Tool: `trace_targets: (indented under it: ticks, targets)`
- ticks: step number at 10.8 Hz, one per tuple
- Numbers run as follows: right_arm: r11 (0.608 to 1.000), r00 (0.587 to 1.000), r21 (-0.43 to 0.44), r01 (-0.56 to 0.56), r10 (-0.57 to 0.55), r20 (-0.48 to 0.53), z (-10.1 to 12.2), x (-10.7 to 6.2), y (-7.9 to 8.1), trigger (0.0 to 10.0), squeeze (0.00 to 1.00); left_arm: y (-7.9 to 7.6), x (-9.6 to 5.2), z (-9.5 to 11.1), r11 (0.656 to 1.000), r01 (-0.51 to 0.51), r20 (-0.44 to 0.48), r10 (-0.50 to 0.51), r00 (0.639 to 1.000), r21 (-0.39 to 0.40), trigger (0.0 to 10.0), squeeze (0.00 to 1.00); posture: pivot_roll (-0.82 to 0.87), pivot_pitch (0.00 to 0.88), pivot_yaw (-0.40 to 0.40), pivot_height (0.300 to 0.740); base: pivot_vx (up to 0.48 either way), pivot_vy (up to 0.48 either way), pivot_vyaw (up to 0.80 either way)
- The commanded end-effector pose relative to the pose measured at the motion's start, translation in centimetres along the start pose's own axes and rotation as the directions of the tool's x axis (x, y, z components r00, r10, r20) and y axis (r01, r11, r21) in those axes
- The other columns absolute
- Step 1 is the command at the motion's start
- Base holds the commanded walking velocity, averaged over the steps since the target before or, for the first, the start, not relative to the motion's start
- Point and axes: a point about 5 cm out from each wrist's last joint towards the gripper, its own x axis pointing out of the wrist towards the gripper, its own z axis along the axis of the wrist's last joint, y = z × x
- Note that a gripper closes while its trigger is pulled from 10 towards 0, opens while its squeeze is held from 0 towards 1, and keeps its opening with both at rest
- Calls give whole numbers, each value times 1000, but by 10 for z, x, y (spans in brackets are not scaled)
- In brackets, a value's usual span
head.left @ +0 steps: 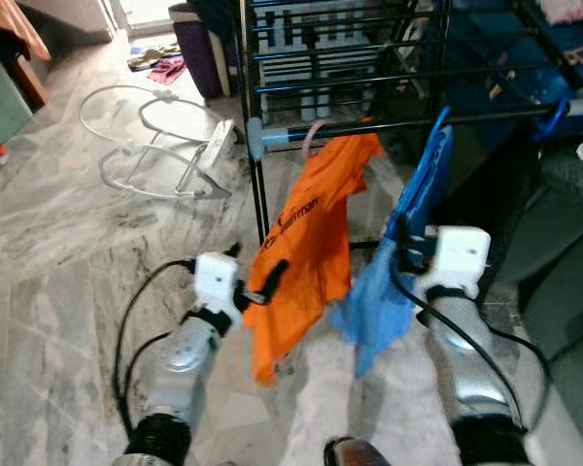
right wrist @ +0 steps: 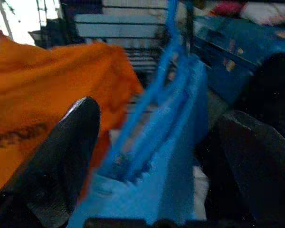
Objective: Hang hanger
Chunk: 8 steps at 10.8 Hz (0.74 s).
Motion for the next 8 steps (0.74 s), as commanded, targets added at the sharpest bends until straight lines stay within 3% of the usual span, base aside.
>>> trace_targets:
  ticks: [1, 2, 3, 6, 8]
  targets:
    - [1000, 1000, 13, 12, -12, -20, 1, 7, 0, 10000, 0, 1, -6, -5, 1000, 6, -25, -6, 1000, -4, 10000, 0, -301, 154, 52, 740, 0, 0, 0]
    - [1000, 1000, 15, 12, -11, -22, 2, 9, 0, 10000, 0, 1, -7, -5, 1000, 7, -26, -7, 1000, -4, 10000, 0, -301, 154, 52, 740, 0, 0, 0]
    - [996, 998, 76, 41, -37, -56, 5, 24, 5, 10000, 0, 2, -13, -7, 1000, 9, -35, -9, 999, 3, 10000, 0, -279, 188, 48, 740, 0, 0, 0]
    - [996, 990, 72, 46, -36, -137, 11, 52, 16, 10000, 0, 7, -25, -6, 1000, 4, -50, -3, 999, 24, 10000, 0, -227, 242, 53, 740, 0, 0, 0]
    - [988, 976, 120, 92, -65, -208, 15, 69, 16, 10000, 0, 9, -34, -6, 999, 5, -69, -3, 998, 32, 10000, 0, -199, 256, 66, 740, 0, 0, 0]
